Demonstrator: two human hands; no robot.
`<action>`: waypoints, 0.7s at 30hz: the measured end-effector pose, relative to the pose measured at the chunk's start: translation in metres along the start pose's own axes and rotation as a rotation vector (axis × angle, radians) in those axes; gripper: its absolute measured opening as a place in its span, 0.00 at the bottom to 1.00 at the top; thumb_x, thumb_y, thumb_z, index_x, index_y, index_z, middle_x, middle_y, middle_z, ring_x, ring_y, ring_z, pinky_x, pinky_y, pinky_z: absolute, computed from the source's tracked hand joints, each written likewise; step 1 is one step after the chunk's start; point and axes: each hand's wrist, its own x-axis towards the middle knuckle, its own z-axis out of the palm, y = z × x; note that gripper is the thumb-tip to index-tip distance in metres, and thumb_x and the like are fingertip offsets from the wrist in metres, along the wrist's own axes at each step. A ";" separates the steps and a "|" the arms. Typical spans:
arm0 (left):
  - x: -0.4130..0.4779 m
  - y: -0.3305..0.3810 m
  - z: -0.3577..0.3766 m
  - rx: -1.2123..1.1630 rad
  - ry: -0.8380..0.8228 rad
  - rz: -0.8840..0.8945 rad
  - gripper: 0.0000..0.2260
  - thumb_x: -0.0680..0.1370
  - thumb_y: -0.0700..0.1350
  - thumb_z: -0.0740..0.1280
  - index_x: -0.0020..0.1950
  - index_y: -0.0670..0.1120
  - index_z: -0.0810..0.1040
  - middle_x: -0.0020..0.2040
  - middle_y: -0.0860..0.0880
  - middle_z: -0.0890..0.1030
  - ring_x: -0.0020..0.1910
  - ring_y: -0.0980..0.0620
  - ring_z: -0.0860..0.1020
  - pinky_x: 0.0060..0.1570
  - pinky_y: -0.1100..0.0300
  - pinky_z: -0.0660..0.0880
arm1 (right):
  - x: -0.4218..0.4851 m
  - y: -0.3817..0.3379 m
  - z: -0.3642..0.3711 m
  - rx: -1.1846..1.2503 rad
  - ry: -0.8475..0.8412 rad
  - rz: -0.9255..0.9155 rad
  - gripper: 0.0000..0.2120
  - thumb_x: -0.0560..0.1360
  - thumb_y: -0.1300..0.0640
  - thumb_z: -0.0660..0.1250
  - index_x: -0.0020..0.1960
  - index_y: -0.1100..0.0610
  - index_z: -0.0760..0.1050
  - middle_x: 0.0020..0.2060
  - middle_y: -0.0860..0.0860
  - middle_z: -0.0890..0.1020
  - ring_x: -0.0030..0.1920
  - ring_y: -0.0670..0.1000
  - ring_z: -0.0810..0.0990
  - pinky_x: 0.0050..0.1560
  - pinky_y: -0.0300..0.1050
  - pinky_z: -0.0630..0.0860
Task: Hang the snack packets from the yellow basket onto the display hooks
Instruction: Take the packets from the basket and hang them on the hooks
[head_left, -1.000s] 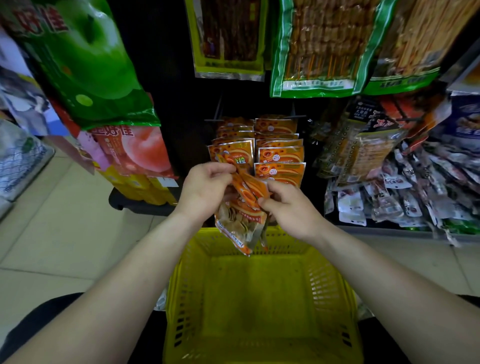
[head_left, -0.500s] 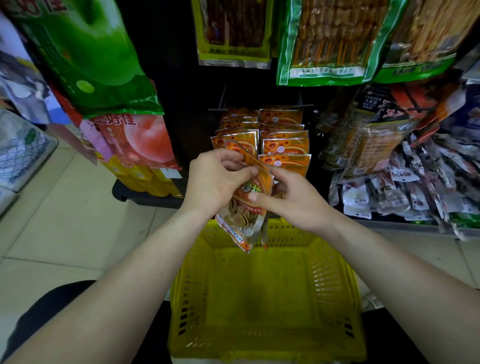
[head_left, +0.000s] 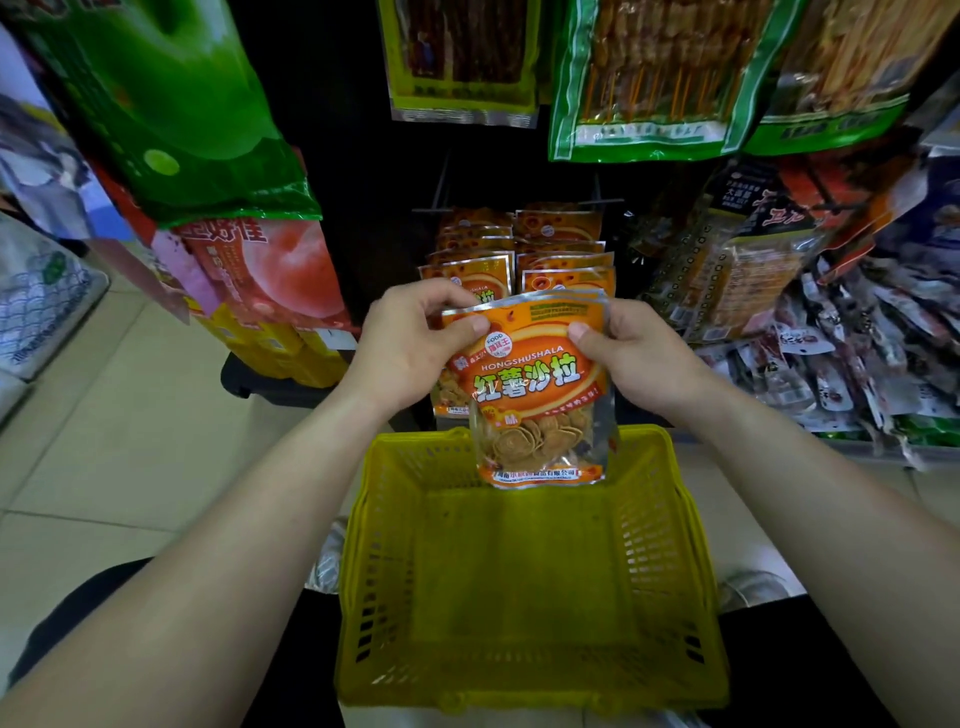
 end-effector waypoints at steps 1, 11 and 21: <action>0.000 0.000 0.001 0.001 0.009 -0.001 0.04 0.76 0.47 0.73 0.47 0.54 0.80 0.49 0.54 0.84 0.49 0.58 0.82 0.43 0.62 0.80 | 0.000 -0.001 0.000 -0.004 0.001 -0.001 0.11 0.83 0.58 0.59 0.63 0.55 0.76 0.54 0.52 0.85 0.53 0.49 0.84 0.57 0.49 0.80; 0.000 0.002 0.003 -0.069 0.060 -0.050 0.06 0.74 0.48 0.76 0.48 0.52 0.81 0.48 0.52 0.85 0.44 0.57 0.83 0.35 0.68 0.77 | 0.001 0.000 -0.002 -0.055 0.066 -0.004 0.14 0.82 0.56 0.63 0.67 0.54 0.74 0.58 0.50 0.83 0.57 0.49 0.83 0.61 0.55 0.78; 0.000 0.002 0.003 -0.049 0.027 -0.054 0.05 0.76 0.48 0.73 0.50 0.54 0.80 0.51 0.51 0.84 0.48 0.55 0.83 0.44 0.60 0.81 | 0.000 0.000 -0.001 -0.073 0.073 -0.026 0.12 0.82 0.55 0.63 0.65 0.51 0.75 0.54 0.46 0.84 0.53 0.44 0.84 0.55 0.44 0.79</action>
